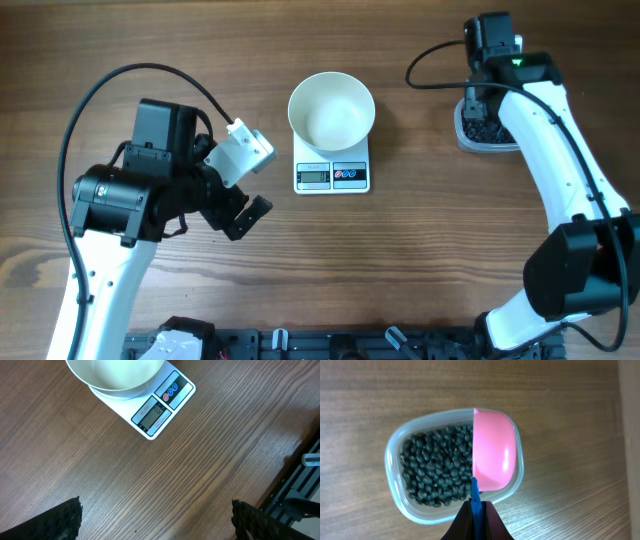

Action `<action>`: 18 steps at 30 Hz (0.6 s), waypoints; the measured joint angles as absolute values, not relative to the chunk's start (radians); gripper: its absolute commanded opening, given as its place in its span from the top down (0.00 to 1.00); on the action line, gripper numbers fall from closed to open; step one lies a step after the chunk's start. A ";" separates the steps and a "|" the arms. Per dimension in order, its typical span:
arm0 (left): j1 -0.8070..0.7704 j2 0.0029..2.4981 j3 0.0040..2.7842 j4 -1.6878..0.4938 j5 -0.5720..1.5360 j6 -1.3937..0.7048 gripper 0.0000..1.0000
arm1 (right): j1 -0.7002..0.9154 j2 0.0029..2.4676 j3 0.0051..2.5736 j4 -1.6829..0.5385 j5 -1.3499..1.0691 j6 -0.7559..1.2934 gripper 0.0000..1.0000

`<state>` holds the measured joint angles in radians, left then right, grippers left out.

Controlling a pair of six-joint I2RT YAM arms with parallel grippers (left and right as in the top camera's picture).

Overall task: Scoop item into bowl and weigh 150g on scale
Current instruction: 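Lower the pink scoop into the black beans with the right gripper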

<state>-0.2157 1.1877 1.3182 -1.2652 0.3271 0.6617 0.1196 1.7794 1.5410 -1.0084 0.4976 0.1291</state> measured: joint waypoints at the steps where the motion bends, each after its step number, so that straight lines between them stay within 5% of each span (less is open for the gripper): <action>1: -0.216 1.188 1.318 -1.265 0.327 0.662 0.00 | 0.111 1.779 1.541 -1.013 0.487 0.109 0.96; 18: -0.216 1.188 1.318 -1.265 0.327 0.662 0.00 | 0.055 1.780 1.541 -1.015 0.408 -0.033 0.96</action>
<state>-0.2157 1.1877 1.3182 -1.2652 0.3271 0.6617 0.0551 1.7798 1.5410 -1.0145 0.4080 -0.0330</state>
